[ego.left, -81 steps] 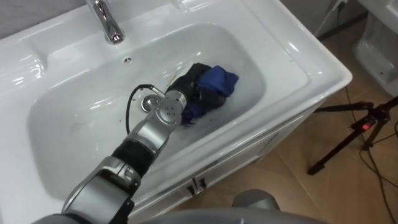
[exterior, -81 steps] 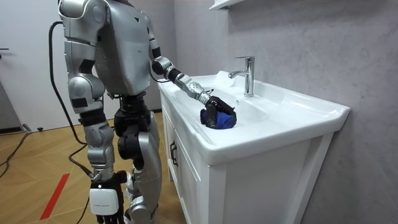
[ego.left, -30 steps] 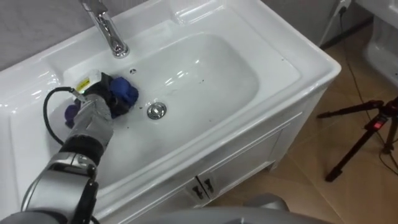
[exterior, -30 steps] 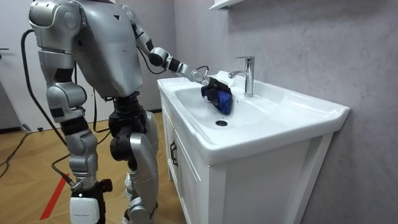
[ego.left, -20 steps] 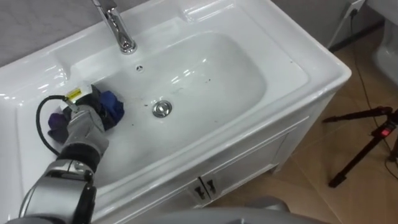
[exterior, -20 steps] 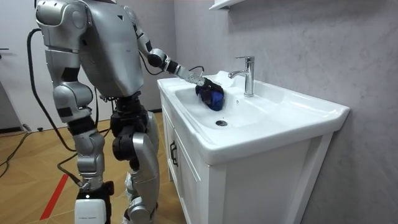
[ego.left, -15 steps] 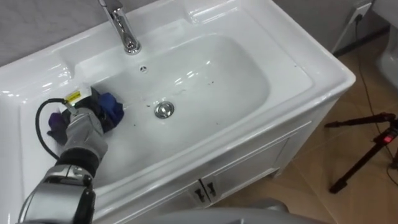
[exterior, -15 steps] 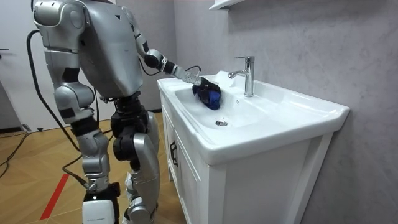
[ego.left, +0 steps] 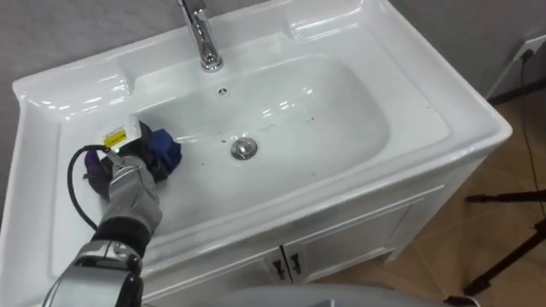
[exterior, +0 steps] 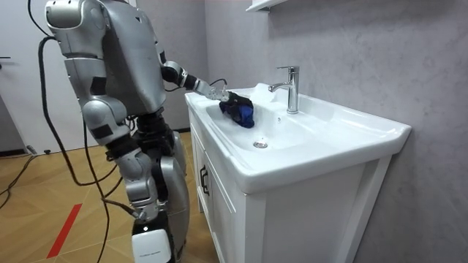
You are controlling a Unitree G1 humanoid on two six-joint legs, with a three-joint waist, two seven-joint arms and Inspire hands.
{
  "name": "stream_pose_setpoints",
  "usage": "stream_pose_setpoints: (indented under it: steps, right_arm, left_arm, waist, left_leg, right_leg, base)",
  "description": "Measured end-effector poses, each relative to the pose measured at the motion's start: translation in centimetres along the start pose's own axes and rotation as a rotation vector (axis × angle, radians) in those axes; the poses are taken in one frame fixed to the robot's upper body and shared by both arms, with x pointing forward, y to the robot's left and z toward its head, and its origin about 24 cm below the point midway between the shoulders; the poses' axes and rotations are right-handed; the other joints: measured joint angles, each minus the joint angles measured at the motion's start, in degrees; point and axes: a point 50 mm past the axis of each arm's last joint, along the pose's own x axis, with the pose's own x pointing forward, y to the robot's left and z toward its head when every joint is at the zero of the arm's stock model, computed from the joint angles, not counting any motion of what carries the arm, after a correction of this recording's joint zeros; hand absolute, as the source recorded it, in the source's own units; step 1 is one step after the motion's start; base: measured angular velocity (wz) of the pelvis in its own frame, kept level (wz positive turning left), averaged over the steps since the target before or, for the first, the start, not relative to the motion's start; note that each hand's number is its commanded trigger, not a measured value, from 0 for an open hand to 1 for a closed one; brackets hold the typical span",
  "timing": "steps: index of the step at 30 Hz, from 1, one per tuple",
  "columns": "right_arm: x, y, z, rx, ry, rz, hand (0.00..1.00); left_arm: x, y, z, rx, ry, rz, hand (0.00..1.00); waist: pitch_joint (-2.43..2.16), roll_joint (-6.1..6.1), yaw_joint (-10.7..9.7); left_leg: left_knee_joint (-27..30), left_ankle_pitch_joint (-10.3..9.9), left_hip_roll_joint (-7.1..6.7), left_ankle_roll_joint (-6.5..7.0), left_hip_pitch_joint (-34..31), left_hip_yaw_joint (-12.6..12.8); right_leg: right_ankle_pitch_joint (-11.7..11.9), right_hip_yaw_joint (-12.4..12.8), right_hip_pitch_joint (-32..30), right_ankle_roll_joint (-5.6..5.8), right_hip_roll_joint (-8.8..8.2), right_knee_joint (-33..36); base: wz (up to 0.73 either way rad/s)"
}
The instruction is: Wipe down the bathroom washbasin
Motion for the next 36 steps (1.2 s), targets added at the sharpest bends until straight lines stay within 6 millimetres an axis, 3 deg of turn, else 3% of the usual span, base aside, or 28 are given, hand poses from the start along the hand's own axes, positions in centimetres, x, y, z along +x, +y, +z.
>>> stream_pose_setpoints:
  steps: [10,18,27,29,32,36]
  right_arm:
    - [-0.3,1.0,2.2,0.19,-0.079,0.108,0.0]
    - [-0.2,1.3,1.6,0.243,-0.066,0.136,0.0]
    - [-0.2,1.5,1.3,0.334,-0.056,0.154,0.0]
    - [-0.1,1.5,1.1,0.352,-0.047,0.154,0.0]
    - [-0.1,1.5,1.2,0.357,-0.052,0.161,0.0]
    - [-0.1,1.2,1.6,0.35,-0.063,0.16,0.0]
  left_arm:
    - [-0.2,-0.1,0.9,0.016,-0.04,-0.024,1.0]
    - [-0.4,-0.6,1.8,-0.101,-0.043,-0.081,1.0]
    - [-0.4,-0.8,2.7,-0.272,-0.043,-0.179,1.0]
    - [-0.4,-0.8,3.3,-0.314,-0.045,-0.203,1.0]
    - [-0.7,-1.2,3.9,-0.322,-0.061,-0.229,1.0]
    - [-1.0,-1.5,5.5,-0.379,-0.087,-0.272,1.0]
  waist:
    - [0.29,-1.38,0.6]
    - [0.54,-1.81,0.6]
    - [0.7,-1.9,-1.8]
    - [0.9,-1.49,-2.3]
    - [0.77,-0.81,-4.0]
    - [0.93,-0.19,-5.0]
  left_leg:
    - [-0.1,0.0,-0.05,-0.01,0.9,-0.3]
    - [-0.2,0.0,-0.04,-0.01,1.0,-0.1]
    - [-0.2,0.0,-0.04,-0.02,0.9,0.4]
    - [-0.2,0.0,-0.04,-0.02,0.8,0.8]
    - [-0.2,0.0,-0.08,-0.02,0.8,1.1]
    - [-0.2,0.0,-0.05,-0.02,0.7,3.5]
  right_leg:
    - [-0.2,-0.5,0.6,-0.06,-0.16,-1.1]
    - [-0.2,-0.6,1.4,-0.08,-0.16,-1.7]
    - [-0.2,-0.4,1.1,-0.08,-0.18,-1.9]
    - [-0.1,0.4,0.7,-0.05,-0.07,-1.8]
    - [-0.1,1.4,0.4,-0.04,0.02,-1.7]
    - [0.3,2.9,-1.0,0.04,0.16,-1.4]
  base:
    - [0.02]
    - [0.01]
    - [0.0]
    - [-0.14]
    - [-0.13]
    - [-0.28]
